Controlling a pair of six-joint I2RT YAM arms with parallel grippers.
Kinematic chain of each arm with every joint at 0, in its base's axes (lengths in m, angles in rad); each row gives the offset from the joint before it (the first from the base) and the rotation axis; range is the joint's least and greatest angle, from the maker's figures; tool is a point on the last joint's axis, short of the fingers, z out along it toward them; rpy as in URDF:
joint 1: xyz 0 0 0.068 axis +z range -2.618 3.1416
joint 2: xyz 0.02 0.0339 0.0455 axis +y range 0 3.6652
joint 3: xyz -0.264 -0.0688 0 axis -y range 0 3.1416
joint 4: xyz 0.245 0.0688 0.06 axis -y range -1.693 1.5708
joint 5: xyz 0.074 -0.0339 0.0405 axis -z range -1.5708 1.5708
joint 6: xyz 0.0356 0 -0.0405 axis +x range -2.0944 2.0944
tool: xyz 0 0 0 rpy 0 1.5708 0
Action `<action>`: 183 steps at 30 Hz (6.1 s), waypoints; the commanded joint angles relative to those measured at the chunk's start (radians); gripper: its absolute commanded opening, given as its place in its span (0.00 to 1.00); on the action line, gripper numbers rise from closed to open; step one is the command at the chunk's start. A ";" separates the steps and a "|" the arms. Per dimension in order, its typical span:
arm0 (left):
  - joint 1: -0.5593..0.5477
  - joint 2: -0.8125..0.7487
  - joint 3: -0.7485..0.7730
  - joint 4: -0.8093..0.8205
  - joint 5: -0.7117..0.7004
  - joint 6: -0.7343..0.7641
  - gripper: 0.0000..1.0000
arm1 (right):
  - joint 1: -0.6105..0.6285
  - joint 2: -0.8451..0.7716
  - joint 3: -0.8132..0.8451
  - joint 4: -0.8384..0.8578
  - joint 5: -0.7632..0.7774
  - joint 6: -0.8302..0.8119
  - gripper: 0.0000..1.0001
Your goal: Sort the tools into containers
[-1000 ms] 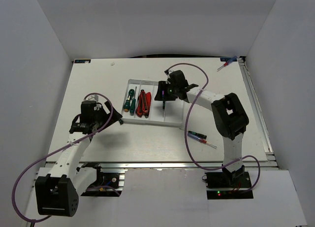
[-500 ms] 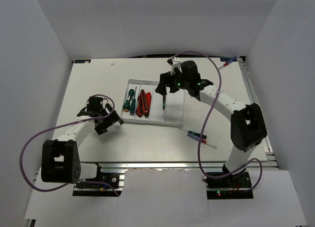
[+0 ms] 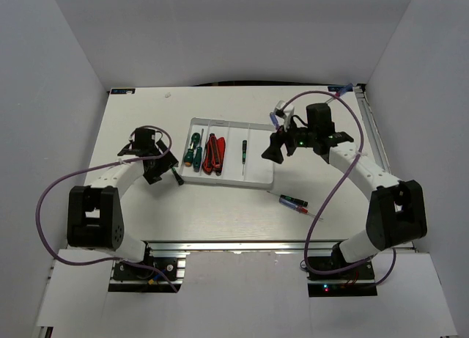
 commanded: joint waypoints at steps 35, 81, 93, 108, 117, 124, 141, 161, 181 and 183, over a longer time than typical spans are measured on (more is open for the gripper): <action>0.005 0.348 0.201 -0.107 -0.072 0.120 0.36 | -0.211 -0.223 -0.231 0.095 -0.061 -0.004 0.89; -0.281 0.096 0.382 0.047 0.152 0.184 0.00 | -0.238 -0.276 -0.241 0.049 -0.052 -0.052 0.89; -0.450 0.337 0.564 0.103 0.175 0.269 0.00 | -0.240 -0.309 -0.257 0.029 -0.042 -0.071 0.89; -0.510 0.532 0.669 0.074 0.116 0.367 0.30 | -0.272 -0.333 -0.241 -0.055 -0.044 -0.163 0.89; -0.513 0.486 0.670 0.077 0.100 0.370 0.59 | -0.312 -0.302 -0.161 -0.109 -0.047 -0.243 0.89; -0.513 0.345 0.620 0.103 0.103 0.362 0.80 | -0.329 -0.158 -0.011 -0.357 -0.133 -0.426 0.89; -0.486 -0.216 0.108 0.210 0.041 0.238 0.98 | -0.338 -0.235 -0.260 -0.835 0.022 -1.340 0.90; -0.479 -0.453 -0.097 0.189 -0.081 0.105 0.98 | -0.215 -0.235 -0.425 -0.423 0.223 -1.067 0.72; -0.479 -0.448 -0.100 0.187 -0.076 0.099 0.98 | -0.180 -0.198 -0.435 -0.456 0.192 -1.070 0.70; -0.479 -0.448 -0.100 0.187 -0.076 0.099 0.98 | -0.174 -0.197 -0.440 -0.454 0.192 -1.067 0.70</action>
